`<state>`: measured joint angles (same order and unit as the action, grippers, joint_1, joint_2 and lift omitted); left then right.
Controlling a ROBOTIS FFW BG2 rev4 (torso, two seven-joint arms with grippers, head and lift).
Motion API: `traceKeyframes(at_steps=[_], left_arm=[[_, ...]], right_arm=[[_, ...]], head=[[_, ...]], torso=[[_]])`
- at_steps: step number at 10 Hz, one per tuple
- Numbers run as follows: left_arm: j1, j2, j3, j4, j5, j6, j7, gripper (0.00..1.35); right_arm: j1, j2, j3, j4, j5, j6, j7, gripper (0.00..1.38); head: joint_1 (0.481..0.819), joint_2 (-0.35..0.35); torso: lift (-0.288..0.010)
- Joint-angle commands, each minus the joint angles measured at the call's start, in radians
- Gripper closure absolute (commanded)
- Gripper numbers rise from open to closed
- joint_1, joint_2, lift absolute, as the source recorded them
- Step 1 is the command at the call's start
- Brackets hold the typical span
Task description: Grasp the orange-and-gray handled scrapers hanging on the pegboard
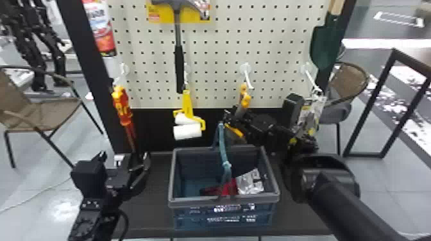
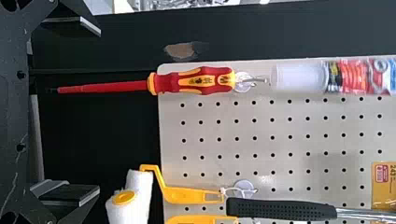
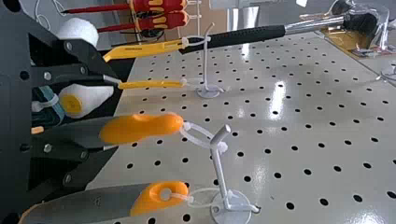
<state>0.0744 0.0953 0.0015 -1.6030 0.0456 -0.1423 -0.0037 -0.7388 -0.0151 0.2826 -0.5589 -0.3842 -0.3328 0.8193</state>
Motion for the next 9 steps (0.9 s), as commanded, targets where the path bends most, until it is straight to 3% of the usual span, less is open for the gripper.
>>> traceKeyframes(at_steps=[1,9], left_arm=[[-0.001,0.0,-0.002,0.0,0.0,0.0,-0.001,0.12],[0.004,0.001,0.003,-0.002,0.0,-0.003,-0.002,0.12]], right_arm=[[0.003,-0.002,0.0,0.008,-0.008,-0.003,-0.002,1.07],[0.01,-0.003,-0.003,0.016,-0.025,-0.014,-0.008,1.07]], head=[[0.549,0.0],[0.549,0.0]], torso=[[-0.1],[-0.1]])
